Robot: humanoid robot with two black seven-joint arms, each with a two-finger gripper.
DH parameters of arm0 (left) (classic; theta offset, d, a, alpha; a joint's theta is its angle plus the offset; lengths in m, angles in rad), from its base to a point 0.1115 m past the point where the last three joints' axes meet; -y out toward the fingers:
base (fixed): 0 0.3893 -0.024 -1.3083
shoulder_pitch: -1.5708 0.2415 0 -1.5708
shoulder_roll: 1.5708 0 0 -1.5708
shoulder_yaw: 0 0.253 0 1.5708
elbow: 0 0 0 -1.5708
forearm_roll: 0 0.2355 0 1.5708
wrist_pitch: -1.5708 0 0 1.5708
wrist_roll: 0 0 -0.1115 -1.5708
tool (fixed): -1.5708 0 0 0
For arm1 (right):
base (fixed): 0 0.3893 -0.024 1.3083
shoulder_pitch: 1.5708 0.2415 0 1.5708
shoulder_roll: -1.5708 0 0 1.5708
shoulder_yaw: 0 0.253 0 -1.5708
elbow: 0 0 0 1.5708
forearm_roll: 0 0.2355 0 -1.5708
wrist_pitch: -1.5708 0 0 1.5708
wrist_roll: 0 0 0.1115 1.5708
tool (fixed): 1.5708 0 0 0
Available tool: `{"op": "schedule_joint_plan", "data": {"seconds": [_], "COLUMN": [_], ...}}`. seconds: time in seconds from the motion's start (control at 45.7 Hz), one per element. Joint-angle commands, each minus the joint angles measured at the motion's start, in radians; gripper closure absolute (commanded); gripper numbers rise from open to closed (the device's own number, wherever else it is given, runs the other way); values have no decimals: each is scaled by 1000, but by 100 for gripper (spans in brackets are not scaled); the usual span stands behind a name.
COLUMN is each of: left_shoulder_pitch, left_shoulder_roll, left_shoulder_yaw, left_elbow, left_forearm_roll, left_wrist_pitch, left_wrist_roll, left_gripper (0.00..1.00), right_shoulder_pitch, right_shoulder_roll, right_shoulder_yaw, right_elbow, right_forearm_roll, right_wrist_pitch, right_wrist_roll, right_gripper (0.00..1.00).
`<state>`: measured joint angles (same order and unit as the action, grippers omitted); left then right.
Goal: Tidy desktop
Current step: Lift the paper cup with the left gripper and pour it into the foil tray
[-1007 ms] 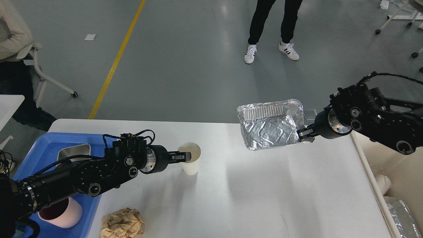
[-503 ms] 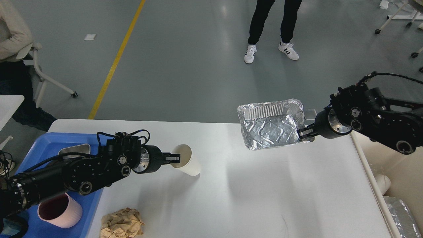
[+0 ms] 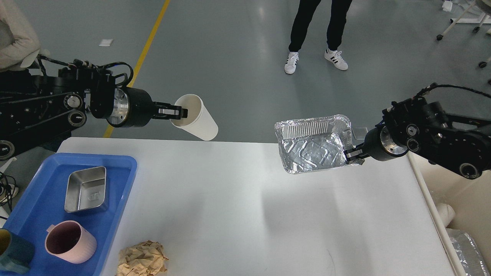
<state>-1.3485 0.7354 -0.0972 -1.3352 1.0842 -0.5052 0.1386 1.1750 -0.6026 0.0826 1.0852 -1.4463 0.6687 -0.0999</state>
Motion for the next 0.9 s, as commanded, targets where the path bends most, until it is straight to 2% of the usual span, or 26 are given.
{"op": "schedule_joint_plan", "data": {"seconds": [0.0,0.153,0.306,0.635,0.766,0.876], "left_shoulder_pitch": [-95,-178,-205,-195,-179,-149], "left_shoulder_roll": [-14,-86,-240,-700,-798,-852], "left_shoulder_yaw": [1,14,14,34,80,100], "left_elbow": [13,57,201,550,629,662], "left_forearm_roll": [-26,-40,-40,-27,-29,-23], "left_wrist_pitch": [-38,-52,-85,-93,-84,-73], "left_wrist_roll": [-2,-1,-1,-5,-28,-28], "left_gripper": [100,100,100,100,100,100], "right_shoulder_pitch": [0,2,2,6,6,6], "right_shoulder_roll": [1,0,-9,-9,-9,-11], "right_shoulder_yaw": [0,0,2,6,6,6], "right_elbow": [2,10,21,22,28,32], "right_forearm_roll": [1,1,1,3,7,7], "right_wrist_pitch": [2,3,3,5,5,5], "right_wrist_roll": [0,0,0,2,2,3], "right_gripper": [100,100,100,100,100,100]}}
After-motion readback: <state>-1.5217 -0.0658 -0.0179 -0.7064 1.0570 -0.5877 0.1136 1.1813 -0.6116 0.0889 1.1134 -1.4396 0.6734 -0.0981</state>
